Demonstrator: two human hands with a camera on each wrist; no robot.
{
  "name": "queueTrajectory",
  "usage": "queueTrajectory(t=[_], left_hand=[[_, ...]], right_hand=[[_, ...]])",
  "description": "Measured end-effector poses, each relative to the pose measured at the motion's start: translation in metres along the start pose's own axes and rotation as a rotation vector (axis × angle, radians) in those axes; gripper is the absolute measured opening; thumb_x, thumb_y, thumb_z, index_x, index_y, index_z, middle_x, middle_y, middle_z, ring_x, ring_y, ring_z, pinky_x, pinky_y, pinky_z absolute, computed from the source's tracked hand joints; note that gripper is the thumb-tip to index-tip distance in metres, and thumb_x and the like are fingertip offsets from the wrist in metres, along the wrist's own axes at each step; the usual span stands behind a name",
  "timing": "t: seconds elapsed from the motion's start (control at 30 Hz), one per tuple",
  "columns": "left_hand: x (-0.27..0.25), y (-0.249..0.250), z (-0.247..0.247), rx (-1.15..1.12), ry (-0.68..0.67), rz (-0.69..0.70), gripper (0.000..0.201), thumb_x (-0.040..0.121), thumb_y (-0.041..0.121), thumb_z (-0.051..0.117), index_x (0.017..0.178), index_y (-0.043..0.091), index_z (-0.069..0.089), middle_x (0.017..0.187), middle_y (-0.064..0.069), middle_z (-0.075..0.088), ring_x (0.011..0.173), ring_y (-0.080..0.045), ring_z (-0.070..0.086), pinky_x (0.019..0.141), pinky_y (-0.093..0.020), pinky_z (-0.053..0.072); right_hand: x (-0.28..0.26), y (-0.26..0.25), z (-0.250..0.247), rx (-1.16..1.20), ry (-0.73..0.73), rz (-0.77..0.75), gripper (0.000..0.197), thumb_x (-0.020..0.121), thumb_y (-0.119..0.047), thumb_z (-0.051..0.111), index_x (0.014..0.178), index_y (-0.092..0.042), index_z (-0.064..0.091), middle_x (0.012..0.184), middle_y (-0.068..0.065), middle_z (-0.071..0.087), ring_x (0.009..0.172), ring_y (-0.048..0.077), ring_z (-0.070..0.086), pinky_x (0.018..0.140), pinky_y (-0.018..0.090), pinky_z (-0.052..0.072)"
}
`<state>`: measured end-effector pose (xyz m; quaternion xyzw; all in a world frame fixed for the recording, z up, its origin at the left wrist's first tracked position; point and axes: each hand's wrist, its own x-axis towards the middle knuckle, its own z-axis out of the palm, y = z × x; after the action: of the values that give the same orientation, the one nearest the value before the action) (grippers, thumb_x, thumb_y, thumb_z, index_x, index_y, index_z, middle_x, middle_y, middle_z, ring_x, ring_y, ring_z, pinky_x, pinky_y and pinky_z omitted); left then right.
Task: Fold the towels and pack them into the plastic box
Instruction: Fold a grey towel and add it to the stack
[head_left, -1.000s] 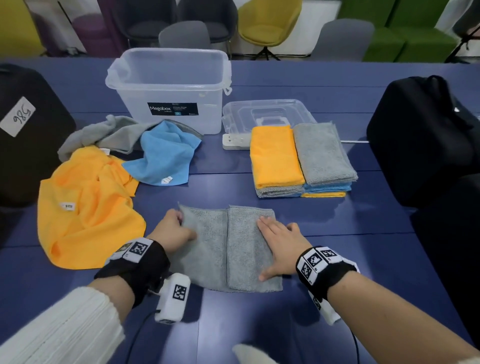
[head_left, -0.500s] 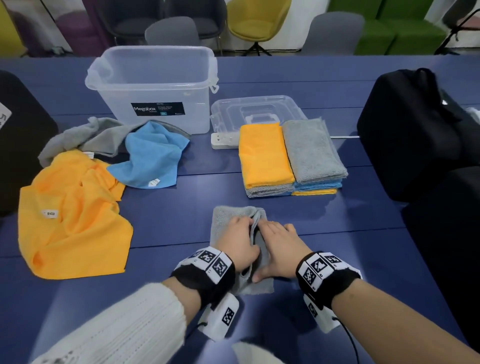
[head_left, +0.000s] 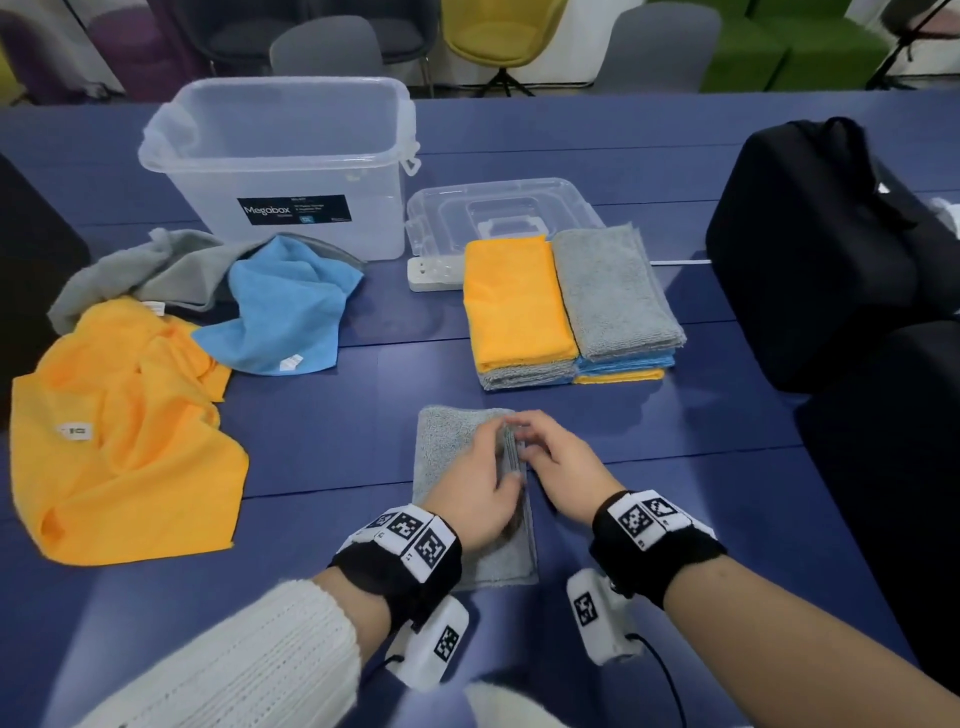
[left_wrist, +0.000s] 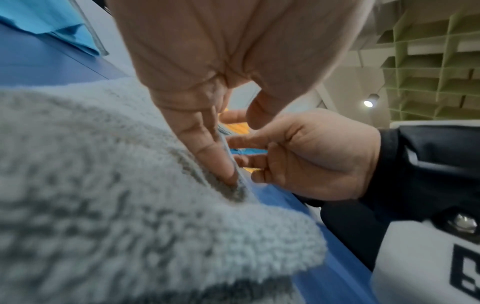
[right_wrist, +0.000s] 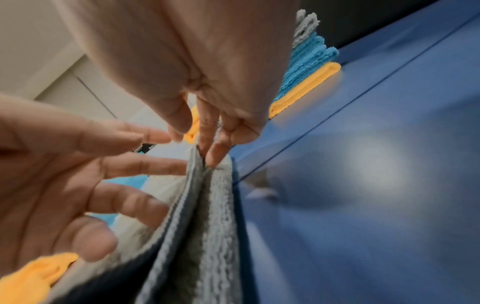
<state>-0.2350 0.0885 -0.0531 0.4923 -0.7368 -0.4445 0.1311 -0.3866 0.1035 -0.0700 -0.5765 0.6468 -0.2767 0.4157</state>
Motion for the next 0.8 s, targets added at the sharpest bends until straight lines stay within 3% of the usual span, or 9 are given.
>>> queueTrajectory(t=[0.07, 0.13, 0.27, 0.37, 0.47, 0.6, 0.7, 0.8], left_hand=[[-0.002, -0.005, -0.009, -0.083, 0.04, -0.032, 0.045, 0.098, 0.019, 0.044, 0.14, 0.022, 0.029, 0.131, -0.005, 0.056, 0.108, -0.018, 0.063, 0.096, -0.033, 0.046], [-0.003, -0.013, -0.022, -0.064, 0.113, -0.043, 0.03, 0.096, 0.017, 0.044, 0.126, 0.021, 0.041, 0.118, 0.001, 0.061, 0.084, -0.015, 0.067, 0.084, -0.035, 0.052], [-0.007, -0.038, -0.046, 0.149, 0.241, -0.024, 0.02, 0.084, 0.007, 0.057, 0.098, 0.022, 0.055, 0.102, 0.002, 0.053, 0.087, -0.013, 0.053, 0.079, -0.022, 0.039], [-0.009, -0.051, -0.053, 0.153, 0.215, -0.103, 0.027, 0.083, 0.013, 0.064, 0.106, 0.023, 0.054, 0.107, 0.0, 0.044, 0.09, -0.015, 0.052, 0.084, -0.024, 0.04], [-0.011, -0.055, -0.053, 0.078, 0.124, -0.135, 0.038, 0.083, 0.019, 0.069, 0.115, 0.028, 0.051, 0.114, 0.002, 0.038, 0.097, -0.014, 0.052, 0.092, -0.025, 0.041], [-0.011, -0.063, -0.047, 0.035, -0.027, -0.128, 0.055, 0.081, 0.017, 0.073, 0.13, 0.032, 0.054, 0.13, 0.002, 0.033, 0.12, -0.013, 0.042, 0.111, -0.029, 0.032], [-0.011, -0.066, -0.044, -0.01, -0.034, -0.136, 0.065, 0.078, 0.015, 0.076, 0.136, 0.028, 0.05, 0.136, 0.001, 0.03, 0.129, -0.013, 0.036, 0.115, -0.029, 0.027], [-0.011, -0.066, -0.044, 0.002, -0.049, -0.124, 0.077, 0.075, 0.017, 0.079, 0.141, 0.031, 0.043, 0.141, 0.001, 0.026, 0.132, -0.011, 0.032, 0.115, -0.026, 0.024]], right_hand=[[0.006, -0.006, 0.001, -0.08, -0.06, 0.009, 0.044, 0.095, -0.003, 0.041, 0.127, -0.029, 0.058, 0.129, -0.002, 0.058, 0.122, 0.013, 0.051, 0.105, 0.027, 0.038], [0.01, -0.007, 0.001, -0.18, -0.089, 0.053, 0.04, 0.095, -0.003, 0.041, 0.124, -0.021, 0.062, 0.13, 0.0, 0.058, 0.121, 0.015, 0.052, 0.102, 0.022, 0.037], [0.009, -0.006, 0.001, -0.119, 0.042, 0.141, 0.028, 0.091, -0.008, 0.049, 0.108, -0.02, 0.068, 0.115, -0.004, 0.065, 0.1, 0.012, 0.06, 0.086, 0.02, 0.046], [0.009, -0.004, 0.005, -0.108, 0.145, 0.154, 0.016, 0.083, -0.02, 0.067, 0.099, -0.019, 0.068, 0.1, -0.004, 0.066, 0.091, 0.012, 0.06, 0.082, 0.024, 0.047], [0.007, -0.004, 0.008, -0.191, 0.033, 0.178, 0.037, 0.074, -0.018, 0.077, 0.108, -0.02, 0.061, 0.105, -0.004, 0.059, 0.086, 0.012, 0.055, 0.078, 0.023, 0.045], [0.003, -0.006, 0.008, -0.342, -0.072, 0.103, 0.048, 0.079, -0.005, 0.065, 0.124, -0.017, 0.054, 0.127, -0.003, 0.049, 0.089, 0.011, 0.051, 0.083, 0.02, 0.042], [-0.001, -0.007, 0.006, -0.318, -0.062, 0.073, 0.052, 0.08, -0.003, 0.06, 0.128, -0.019, 0.05, 0.132, -0.005, 0.045, 0.088, 0.006, 0.045, 0.083, 0.022, 0.041], [-0.007, -0.005, 0.006, -0.337, -0.084, 0.054, 0.055, 0.081, -0.008, 0.062, 0.133, -0.019, 0.047, 0.137, -0.007, 0.041, 0.094, 0.016, 0.056, 0.088, 0.025, 0.043]])
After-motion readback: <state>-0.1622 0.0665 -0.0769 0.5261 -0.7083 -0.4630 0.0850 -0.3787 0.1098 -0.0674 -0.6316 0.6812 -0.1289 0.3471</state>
